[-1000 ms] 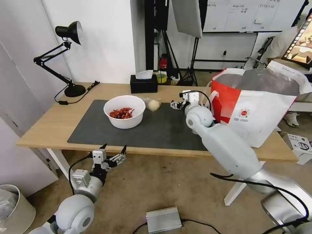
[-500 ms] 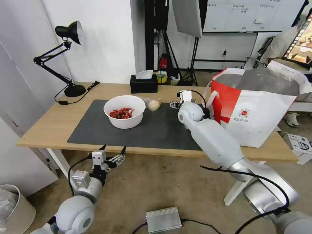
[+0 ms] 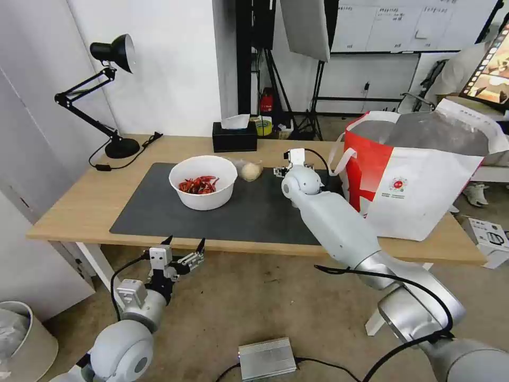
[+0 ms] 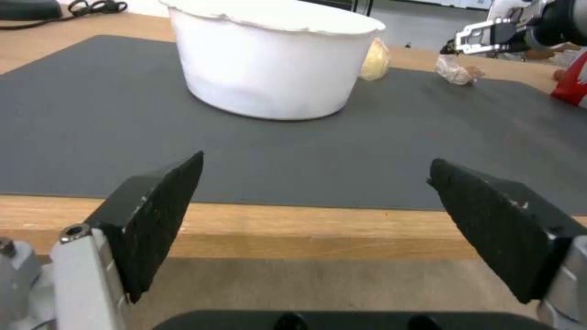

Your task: Pick up the trash from the table and place it into the takeout bag.

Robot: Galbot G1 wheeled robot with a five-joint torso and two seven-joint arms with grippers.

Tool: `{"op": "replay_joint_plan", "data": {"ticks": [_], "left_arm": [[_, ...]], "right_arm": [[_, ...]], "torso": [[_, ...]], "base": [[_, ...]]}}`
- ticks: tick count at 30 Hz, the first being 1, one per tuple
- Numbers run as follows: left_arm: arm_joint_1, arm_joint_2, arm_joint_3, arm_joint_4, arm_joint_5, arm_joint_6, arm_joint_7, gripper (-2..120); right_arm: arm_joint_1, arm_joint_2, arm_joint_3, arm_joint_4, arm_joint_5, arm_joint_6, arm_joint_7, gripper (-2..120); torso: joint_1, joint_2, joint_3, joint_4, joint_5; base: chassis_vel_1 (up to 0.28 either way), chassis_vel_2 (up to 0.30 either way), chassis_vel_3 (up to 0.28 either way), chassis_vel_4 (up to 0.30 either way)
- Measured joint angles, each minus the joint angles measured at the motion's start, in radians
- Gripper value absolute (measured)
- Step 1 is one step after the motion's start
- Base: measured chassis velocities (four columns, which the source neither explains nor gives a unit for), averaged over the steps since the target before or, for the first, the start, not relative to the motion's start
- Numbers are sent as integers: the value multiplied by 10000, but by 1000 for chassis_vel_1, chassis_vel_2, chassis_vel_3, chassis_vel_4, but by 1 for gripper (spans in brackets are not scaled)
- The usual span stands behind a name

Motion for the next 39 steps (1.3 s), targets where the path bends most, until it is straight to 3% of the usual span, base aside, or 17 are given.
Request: {"op": "replay_joint_plan", "data": {"ticks": [20, 39], "left_arm": [[-29, 17, 73, 20, 2, -38, 22, 100], [82, 50, 22, -179, 41, -87, 22, 100]], "right_arm": [[156, 86, 417, -877, -66, 249, -407, 98], [207, 179, 525, -1184, 23, 296, -554, 30]], "torso": [[0, 0, 0, -1, 1], [0, 0, 1, -1, 1]], "base": [[0, 0, 0, 0], [0, 0, 0, 0]]}}
